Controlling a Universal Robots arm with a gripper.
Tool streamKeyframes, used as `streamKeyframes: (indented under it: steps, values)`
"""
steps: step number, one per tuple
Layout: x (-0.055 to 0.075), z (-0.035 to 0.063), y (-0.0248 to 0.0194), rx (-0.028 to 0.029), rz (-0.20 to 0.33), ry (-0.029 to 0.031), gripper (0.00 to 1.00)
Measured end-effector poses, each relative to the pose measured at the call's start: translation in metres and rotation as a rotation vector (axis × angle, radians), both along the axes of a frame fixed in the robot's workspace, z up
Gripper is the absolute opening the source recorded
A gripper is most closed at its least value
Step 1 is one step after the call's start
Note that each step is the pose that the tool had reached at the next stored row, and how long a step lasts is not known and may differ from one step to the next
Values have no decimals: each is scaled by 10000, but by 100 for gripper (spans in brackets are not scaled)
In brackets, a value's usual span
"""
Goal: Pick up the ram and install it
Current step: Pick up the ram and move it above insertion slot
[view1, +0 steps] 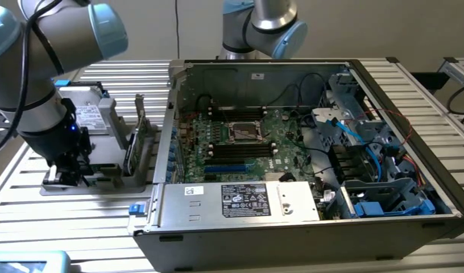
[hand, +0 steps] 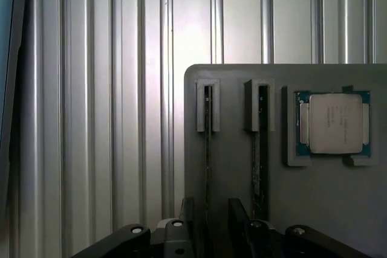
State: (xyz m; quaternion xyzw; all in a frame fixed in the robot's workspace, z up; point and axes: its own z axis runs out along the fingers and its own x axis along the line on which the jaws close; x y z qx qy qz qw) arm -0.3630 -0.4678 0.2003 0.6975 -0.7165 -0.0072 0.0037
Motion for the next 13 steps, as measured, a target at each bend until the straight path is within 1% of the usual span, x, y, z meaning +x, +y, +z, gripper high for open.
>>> streamKeyframes:
  steps: [9,10,11,12,13]
  values:
    - [0,-16,0,0,-1,15,36]
    - [0,-17,0,0,0,16,35]
    - [0,-17,0,0,0,17,28]
    - [0,-17,0,0,0,19,28]
    - [0,-17,0,-2,0,19,22]
